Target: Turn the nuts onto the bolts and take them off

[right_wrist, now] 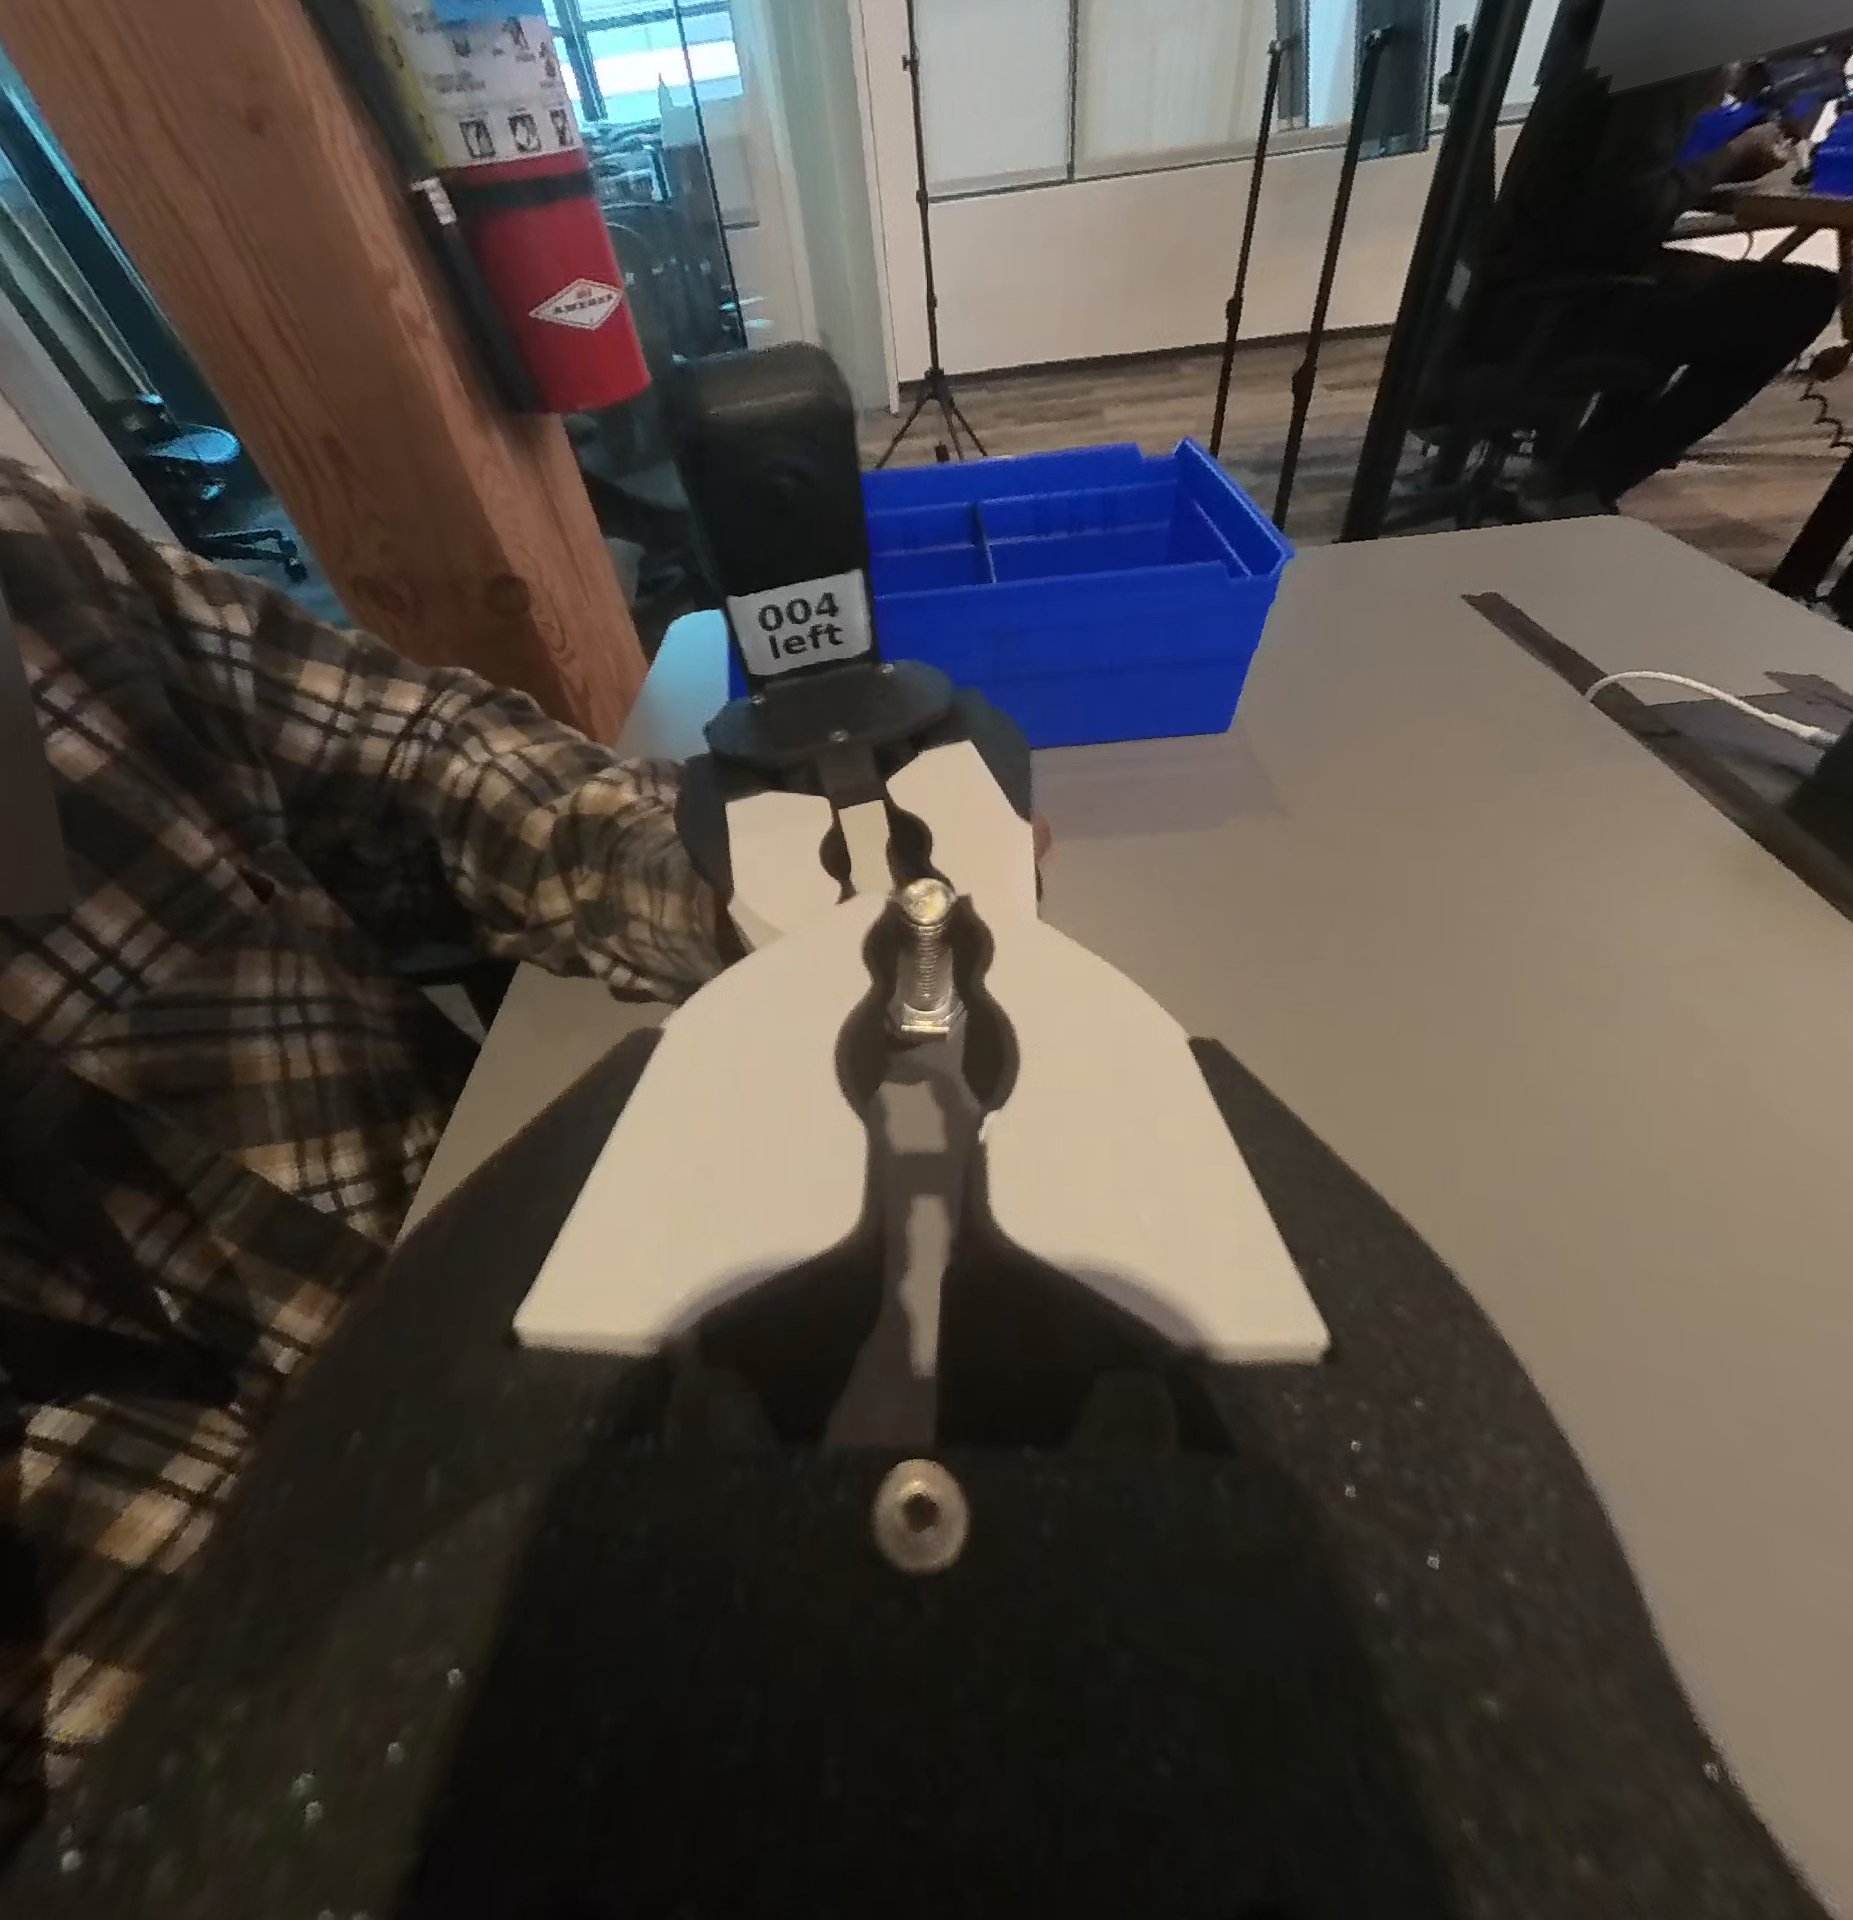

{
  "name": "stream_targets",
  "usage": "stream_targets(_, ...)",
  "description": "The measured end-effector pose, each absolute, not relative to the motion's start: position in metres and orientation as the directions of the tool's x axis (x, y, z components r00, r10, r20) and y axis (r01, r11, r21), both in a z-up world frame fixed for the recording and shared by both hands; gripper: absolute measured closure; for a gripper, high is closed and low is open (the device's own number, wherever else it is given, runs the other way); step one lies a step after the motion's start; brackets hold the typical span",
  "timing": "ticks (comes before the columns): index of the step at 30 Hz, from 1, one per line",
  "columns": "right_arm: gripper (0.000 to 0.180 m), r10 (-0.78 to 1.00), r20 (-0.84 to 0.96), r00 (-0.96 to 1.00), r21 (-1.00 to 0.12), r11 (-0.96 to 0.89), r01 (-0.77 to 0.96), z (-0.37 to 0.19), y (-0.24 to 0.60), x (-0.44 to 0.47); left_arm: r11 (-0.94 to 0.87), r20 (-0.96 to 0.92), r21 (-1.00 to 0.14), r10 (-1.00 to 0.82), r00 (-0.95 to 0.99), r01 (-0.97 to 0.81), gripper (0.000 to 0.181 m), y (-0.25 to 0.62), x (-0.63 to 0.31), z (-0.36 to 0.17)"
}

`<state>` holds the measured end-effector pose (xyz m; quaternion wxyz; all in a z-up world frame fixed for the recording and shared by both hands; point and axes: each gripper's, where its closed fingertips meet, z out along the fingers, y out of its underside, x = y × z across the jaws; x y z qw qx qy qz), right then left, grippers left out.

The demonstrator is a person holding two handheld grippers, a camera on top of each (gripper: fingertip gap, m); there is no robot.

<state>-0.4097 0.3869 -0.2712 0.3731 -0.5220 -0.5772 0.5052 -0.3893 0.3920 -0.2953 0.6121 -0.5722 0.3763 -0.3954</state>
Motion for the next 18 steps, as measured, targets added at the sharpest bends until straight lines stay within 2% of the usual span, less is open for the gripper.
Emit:
stream_targets(8,0.171,0.986,-0.101,-0.130,-0.972,-0.070,0.226,-0.2754,0.3903,-0.4117,0.092,-0.107,-0.994,-0.873,0.476,-0.053,0.163,0.3973,-0.3902,-0.3016)
stream_targets(18,0.171,0.990,-0.087,-0.115,-0.985,-0.068,0.156,-0.2688,0.3903,-0.4156,0.073,-0.069,-0.997,-0.872,0.484,-0.011,0.163,0.3967,-0.3931,-0.2957)
